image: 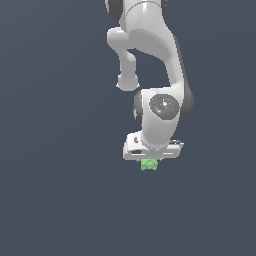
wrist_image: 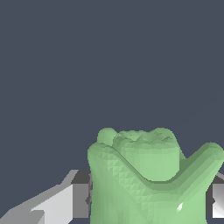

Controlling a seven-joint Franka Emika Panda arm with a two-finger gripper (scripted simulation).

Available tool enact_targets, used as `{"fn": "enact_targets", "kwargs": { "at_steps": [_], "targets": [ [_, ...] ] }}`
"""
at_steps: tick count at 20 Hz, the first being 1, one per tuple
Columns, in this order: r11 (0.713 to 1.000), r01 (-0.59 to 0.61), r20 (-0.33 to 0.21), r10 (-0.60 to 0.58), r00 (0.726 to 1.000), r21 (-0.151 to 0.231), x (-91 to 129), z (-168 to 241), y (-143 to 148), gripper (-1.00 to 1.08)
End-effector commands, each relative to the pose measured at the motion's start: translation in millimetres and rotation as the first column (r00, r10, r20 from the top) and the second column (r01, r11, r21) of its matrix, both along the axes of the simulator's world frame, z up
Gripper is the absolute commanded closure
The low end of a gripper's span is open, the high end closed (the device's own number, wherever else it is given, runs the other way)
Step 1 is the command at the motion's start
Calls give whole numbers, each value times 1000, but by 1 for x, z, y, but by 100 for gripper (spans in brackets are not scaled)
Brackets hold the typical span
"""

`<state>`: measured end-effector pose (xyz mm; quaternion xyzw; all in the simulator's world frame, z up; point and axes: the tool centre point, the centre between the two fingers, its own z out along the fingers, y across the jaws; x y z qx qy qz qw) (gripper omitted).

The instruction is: Pick up the object and move it to a goal position.

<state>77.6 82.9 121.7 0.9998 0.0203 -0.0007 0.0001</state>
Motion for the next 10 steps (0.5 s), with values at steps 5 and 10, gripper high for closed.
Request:
{"fn": "enact_targets", "kwargs": {
  "at_steps": [5,10],
  "targets": [
    [1000,-1,1,1,1000,0,-28,60,23,108],
    [1000,-1,1,1,1000,-1,-52,112,43,108]
  ]
}}
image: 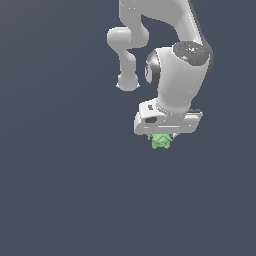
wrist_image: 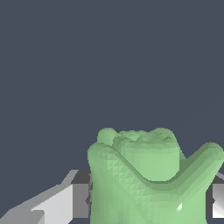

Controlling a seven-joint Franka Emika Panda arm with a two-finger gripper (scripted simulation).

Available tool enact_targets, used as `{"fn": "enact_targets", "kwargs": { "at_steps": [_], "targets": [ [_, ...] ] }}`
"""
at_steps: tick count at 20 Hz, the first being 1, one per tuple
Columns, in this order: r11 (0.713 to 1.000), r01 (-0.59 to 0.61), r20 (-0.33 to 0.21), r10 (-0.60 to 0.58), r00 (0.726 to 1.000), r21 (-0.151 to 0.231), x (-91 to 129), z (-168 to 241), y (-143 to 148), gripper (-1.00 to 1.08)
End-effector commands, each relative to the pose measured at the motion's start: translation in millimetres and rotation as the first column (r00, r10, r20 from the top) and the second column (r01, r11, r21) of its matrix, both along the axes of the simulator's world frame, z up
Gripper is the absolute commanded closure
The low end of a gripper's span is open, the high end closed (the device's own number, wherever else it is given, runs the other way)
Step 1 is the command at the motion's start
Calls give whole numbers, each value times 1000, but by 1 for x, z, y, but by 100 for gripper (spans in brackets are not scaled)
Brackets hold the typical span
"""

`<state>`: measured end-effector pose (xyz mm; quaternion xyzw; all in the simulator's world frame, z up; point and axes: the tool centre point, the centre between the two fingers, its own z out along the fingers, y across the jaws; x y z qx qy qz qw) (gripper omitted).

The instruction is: Pick up the object and move it to a goal position.

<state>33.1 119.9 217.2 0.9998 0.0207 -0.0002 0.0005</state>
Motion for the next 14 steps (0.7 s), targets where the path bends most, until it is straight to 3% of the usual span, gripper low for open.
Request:
{"fn": "enact_targets", "kwargs": {
  "at_steps": [1,14],
  "targets": [
    [1000,0,0,0,1000,0,-13,26,10,108],
    [1000,0,1,0,1000,-1,-71,158,60,108]
  ]
}}
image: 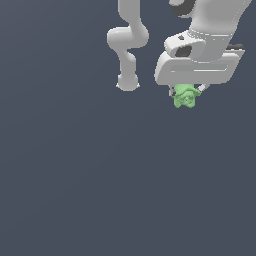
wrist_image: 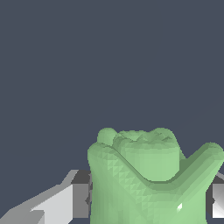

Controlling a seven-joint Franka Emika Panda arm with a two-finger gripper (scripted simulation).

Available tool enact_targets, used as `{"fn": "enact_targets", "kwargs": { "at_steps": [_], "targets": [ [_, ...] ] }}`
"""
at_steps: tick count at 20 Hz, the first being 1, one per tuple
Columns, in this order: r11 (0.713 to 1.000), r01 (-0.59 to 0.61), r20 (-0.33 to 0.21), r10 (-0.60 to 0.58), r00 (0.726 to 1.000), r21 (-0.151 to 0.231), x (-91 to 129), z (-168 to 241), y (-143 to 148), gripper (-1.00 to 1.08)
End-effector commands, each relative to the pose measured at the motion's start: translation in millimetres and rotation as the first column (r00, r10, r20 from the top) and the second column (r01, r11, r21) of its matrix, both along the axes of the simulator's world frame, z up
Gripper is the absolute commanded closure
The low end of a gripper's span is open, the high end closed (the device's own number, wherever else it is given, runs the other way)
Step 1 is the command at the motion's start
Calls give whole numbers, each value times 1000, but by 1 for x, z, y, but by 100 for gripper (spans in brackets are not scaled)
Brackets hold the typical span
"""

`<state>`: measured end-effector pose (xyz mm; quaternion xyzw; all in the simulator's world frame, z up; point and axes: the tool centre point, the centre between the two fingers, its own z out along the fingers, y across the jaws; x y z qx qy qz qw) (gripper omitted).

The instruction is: Pick up the object and move it to a goal position.

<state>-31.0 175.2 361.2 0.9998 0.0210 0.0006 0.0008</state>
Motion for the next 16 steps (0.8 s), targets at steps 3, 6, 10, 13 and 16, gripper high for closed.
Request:
{"fn": "enact_targets", "kwargs": {
  "at_steps": [3,6,10,13,16],
  "targets": [
    [1000,0,-1,0,1000,-1,-16,38,15,108],
    [1000,1,-1,-1,1000,0,-24,57,22,108],
    [1000,1,-1,-1,1000,1,-30,74,29,108],
    [1000,1,-1,-1,1000,1,-32,80,32,108],
    [1000,1,-1,-1,1000,1,-31,82,33,108]
  ]
}}
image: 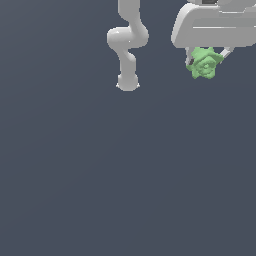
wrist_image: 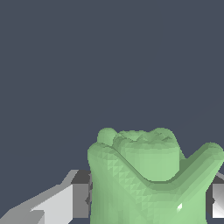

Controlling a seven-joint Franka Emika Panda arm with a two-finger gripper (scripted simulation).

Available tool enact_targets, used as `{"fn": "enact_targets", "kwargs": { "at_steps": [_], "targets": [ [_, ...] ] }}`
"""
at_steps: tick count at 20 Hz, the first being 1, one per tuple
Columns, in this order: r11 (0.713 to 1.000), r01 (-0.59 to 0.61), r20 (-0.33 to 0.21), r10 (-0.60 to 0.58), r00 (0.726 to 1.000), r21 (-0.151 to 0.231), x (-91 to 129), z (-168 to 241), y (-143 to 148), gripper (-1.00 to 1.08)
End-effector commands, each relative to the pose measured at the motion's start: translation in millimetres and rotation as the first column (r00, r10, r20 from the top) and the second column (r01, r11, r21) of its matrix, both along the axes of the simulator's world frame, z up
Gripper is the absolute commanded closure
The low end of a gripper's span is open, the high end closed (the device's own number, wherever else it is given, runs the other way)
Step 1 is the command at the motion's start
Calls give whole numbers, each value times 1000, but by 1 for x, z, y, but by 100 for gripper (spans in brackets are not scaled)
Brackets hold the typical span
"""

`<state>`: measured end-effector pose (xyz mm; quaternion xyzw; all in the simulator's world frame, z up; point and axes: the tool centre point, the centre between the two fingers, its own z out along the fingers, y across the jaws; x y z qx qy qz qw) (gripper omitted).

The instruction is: Pick up the object and move it to a goal position.

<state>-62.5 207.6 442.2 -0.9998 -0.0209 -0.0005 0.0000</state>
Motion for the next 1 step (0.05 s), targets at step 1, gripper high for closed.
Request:
{"fn": "enact_targets", "kwargs": {
  "at_steps": [1],
  "targets": [
    [1000,1,-1,-1,1000,0,0,1,0,108]
  ]
}}
